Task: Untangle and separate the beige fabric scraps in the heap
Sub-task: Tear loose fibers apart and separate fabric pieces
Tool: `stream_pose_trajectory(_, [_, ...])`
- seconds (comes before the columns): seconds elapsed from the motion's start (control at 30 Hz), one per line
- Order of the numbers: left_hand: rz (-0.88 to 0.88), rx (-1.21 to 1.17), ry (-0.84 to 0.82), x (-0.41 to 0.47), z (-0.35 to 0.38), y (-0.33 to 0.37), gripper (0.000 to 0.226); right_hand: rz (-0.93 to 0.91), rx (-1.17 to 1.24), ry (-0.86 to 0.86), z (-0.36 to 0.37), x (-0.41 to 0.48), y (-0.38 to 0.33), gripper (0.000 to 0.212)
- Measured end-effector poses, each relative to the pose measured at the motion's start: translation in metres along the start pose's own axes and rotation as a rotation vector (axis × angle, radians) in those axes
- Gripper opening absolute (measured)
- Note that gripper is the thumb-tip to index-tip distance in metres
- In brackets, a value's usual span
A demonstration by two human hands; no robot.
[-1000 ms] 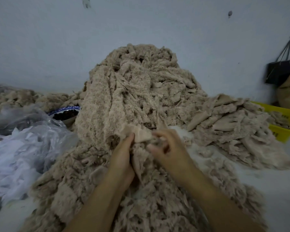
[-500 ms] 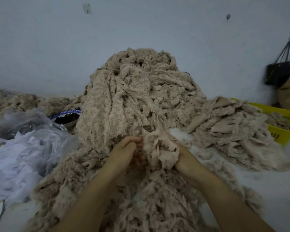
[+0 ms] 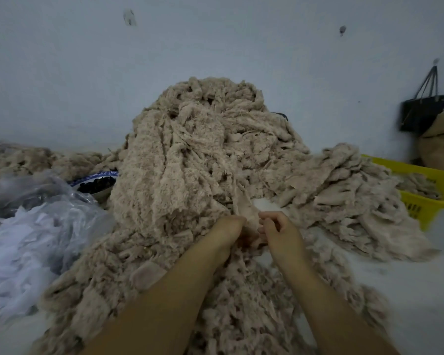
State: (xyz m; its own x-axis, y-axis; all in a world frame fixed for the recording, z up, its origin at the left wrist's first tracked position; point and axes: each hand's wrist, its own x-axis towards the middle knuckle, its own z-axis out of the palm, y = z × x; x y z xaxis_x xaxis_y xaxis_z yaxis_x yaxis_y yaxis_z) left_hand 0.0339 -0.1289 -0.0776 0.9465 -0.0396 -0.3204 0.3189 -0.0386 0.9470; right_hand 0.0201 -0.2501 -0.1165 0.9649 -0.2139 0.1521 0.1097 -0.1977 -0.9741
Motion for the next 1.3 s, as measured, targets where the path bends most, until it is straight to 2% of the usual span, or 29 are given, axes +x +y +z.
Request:
stream_pose_trajectory(0.07, [-0.006, -0.307, 0.029, -0.001, -0.001, 0.003, 0.02, -0.023, -0.051, 0.025, -0.002, -0.003, 0.002, 0.018])
stream_pose_trajectory(0.13, [0.028, -0.466, 0.033, -0.007, -0.007, 0.003, 0.028, 0.003, -0.035, 0.023, -0.003, -0.001, -0.002, 0.02])
stream_pose_trajectory(0.23, [0.09, -0.377, -0.091, -0.028, -0.015, -0.001, 0.045, 0.176, 0.105, -0.086, 0.0, 0.002, -0.012, 0.031])
stream_pose_trajectory(0.3, [0.109, -0.271, -0.236, -0.042, -0.017, -0.005, 0.05, 0.304, 0.369, -0.239, 0.003, -0.004, -0.015, 0.035])
stream_pose_trajectory(0.37, [0.142, -0.156, -0.278, -0.051, -0.017, -0.007, 0.051, 0.276, 0.536, -0.384, 0.006, -0.014, -0.013, 0.033])
stream_pose_trajectory(0.43, [0.16, -0.105, -0.245, -0.054, -0.018, -0.008, 0.049, 0.236, 0.543, -0.444, 0.006, -0.019, -0.016, 0.035])
stream_pose_trajectory(0.6, [0.144, -0.028, -0.161, -0.054, -0.029, -0.015, 0.046, 0.304, 0.619, -0.295, 0.0, -0.01, -0.021, 0.02])
stream_pose_trajectory(0.7, [0.119, -0.144, -0.127, -0.056, -0.038, -0.016, 0.04, 0.377, 0.713, -0.18, 0.003, -0.006, -0.021, 0.019])
stream_pose_trajectory(0.8, [0.171, -0.053, -0.195, -0.065, -0.047, -0.01, 0.018, 0.384, 0.748, -0.129, 0.005, -0.004, -0.022, 0.027])
stream_pose_trajectory(0.87, [0.136, 0.102, -0.296, -0.07, -0.055, -0.009, 0.033, 0.365, 0.707, -0.067, 0.002, -0.004, -0.019, 0.03])
stream_pose_trajectory(0.93, [0.135, 0.126, -0.344, -0.071, -0.064, -0.008, 0.029, 0.343, 0.608, -0.002, -0.003, -0.002, -0.017, 0.026])
stream_pose_trajectory(0.97, [0.166, 0.049, -0.33, -0.069, -0.069, -0.007, 0.023, 0.327, 0.562, 0.026, -0.005, 0.0, -0.015, 0.025])
stream_pose_trajectory(1.07, [0.189, -0.454, -0.229, -0.062, -0.085, -0.003, 0.014, 0.271, 0.364, 0.017, -0.008, -0.001, -0.011, 0.03])
stream_pose_trajectory(1.13, [0.19, -0.663, -0.208, -0.056, -0.093, -0.005, 0.017, 0.207, 0.134, -0.081, -0.006, -0.008, -0.014, 0.048])
stream_pose_trajectory(1.2, [0.205, -0.748, -0.201, -0.055, -0.094, -0.008, 0.023, 0.114, -0.11, -0.156, -0.002, -0.015, -0.018, 0.063])
stream_pose_trajectory(1.23, [0.218, -0.762, -0.197, -0.053, -0.093, -0.01, 0.027, 0.042, -0.199, -0.143, 0.0, -0.017, -0.019, 0.062])
stream_pose_trajectory(1.3, [0.235, -0.782, -0.195, -0.053, -0.093, -0.013, 0.029, -0.159, -0.333, -0.056, 0.003, -0.021, -0.02, 0.045])
